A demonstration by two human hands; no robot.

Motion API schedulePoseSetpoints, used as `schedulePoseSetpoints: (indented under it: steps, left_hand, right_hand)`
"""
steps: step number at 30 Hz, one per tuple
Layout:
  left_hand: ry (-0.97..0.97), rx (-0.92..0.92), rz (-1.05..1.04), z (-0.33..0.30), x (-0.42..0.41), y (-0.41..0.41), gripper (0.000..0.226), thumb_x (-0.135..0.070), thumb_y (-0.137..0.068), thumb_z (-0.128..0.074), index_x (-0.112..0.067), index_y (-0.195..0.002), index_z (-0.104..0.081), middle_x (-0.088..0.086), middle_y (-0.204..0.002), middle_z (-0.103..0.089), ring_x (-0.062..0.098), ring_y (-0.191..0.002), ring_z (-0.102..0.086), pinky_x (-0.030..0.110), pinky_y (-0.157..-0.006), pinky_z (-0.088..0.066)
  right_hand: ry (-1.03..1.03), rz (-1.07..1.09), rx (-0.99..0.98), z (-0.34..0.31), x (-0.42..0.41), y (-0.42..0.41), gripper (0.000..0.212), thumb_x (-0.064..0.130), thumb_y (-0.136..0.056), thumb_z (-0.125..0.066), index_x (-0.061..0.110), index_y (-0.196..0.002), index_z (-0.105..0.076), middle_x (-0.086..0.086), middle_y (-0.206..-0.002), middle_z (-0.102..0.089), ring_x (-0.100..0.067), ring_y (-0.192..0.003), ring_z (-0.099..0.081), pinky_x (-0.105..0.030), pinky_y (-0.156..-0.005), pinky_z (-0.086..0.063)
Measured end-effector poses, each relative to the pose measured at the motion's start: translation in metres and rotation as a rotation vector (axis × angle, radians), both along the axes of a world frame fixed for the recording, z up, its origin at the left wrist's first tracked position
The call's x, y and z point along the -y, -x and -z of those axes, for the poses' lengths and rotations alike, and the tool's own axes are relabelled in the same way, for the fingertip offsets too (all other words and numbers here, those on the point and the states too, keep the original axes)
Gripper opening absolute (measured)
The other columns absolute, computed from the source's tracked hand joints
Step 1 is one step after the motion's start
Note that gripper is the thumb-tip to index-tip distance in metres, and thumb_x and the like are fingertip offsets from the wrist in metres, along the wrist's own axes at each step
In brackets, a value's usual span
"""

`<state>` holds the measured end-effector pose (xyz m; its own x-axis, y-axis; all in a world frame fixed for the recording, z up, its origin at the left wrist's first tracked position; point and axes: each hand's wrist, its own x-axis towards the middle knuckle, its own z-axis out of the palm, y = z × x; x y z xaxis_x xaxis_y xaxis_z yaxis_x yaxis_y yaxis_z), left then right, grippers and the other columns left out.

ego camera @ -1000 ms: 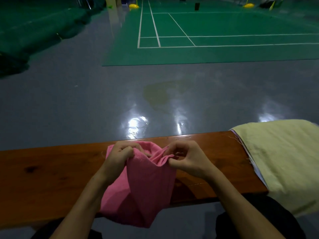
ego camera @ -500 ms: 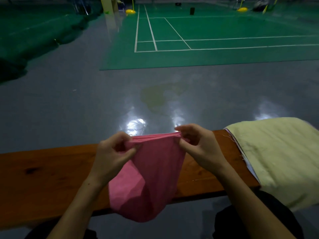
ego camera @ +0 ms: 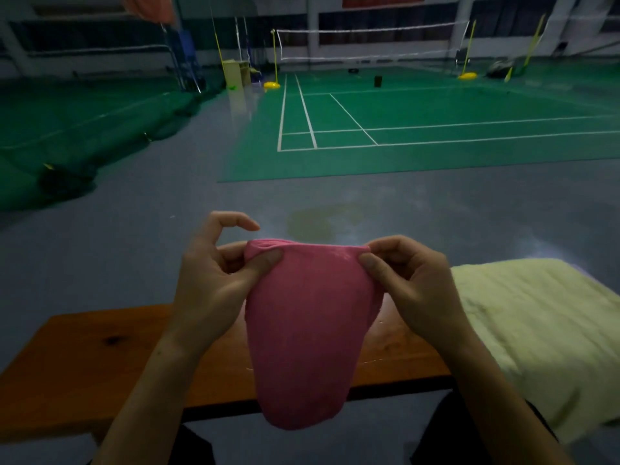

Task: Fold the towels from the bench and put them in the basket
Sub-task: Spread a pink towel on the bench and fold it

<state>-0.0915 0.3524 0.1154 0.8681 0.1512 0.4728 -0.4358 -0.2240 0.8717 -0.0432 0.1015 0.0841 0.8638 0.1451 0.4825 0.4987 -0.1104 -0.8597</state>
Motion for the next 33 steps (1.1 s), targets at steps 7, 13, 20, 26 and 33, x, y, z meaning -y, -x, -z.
schedulePoseSetpoints:
  steps: [7,13,20,26,33]
  left_hand:
    - [0.048,0.07,-0.032,-0.04,0.004,0.033,0.022,-0.013,-0.089,-0.076,-0.01,-0.107,-0.065,0.01,-0.08,-0.079,0.023,-0.064,-0.075,0.028,-0.05,-0.057]
    - [-0.142,-0.016,-0.091,0.008,-0.009,0.006,0.022,-0.023,-0.089,-0.08,-0.019,-0.107,-0.067,0.003,-0.079,-0.078,0.021,-0.066,-0.075,0.039,-0.051,-0.061]
    - [-0.179,-0.196,-0.268,0.103,-0.018,-0.053,0.01,-0.027,-0.089,-0.083,-0.028,-0.092,-0.073,-0.015,-0.079,-0.077,0.008,-0.074,-0.075,0.037,-0.061,-0.062]
    - [0.032,-0.307,-0.294,0.156,-0.027,-0.096,0.009,-0.012,-0.093,-0.079,-0.018,-0.095,-0.072,-0.004,-0.081,-0.077,0.015,-0.07,-0.074,0.048,-0.053,-0.064]
    - [0.003,-0.302,-0.309,0.201,-0.032,-0.139,0.012,-0.014,-0.1,-0.07,-0.026,-0.098,-0.07,-0.006,-0.09,-0.077,0.012,-0.088,-0.074,0.04,-0.078,-0.062]
  right_hand:
    - [-0.1,0.005,0.077,-0.059,0.005,0.035,0.018,0.018,-0.086,-0.079,0.008,-0.101,-0.076,-0.002,-0.09,-0.079,-0.018,-0.083,-0.077,-0.025,-0.069,-0.062]
    - [0.201,0.091,0.017,-0.018,0.0,-0.006,0.014,0.025,-0.088,-0.083,0.017,-0.095,-0.074,0.007,-0.084,-0.077,-0.006,-0.08,-0.074,-0.02,-0.067,-0.058]
    - [0.162,0.159,-0.268,0.07,-0.033,-0.055,0.014,0.018,-0.092,-0.081,0.011,-0.092,-0.068,-0.006,-0.084,-0.076,-0.024,-0.06,-0.074,-0.043,-0.045,-0.061]
    - [0.078,0.204,-0.426,0.12,-0.064,-0.102,0.012,0.015,-0.095,-0.077,0.009,-0.096,-0.067,-0.012,-0.096,-0.073,-0.024,-0.071,-0.076,-0.039,-0.048,-0.062]
    - [0.223,0.354,-0.329,0.168,-0.077,-0.144,0.012,0.033,-0.094,-0.076,0.025,-0.091,-0.068,0.007,-0.086,-0.074,-0.009,-0.078,-0.072,-0.043,-0.071,-0.063]
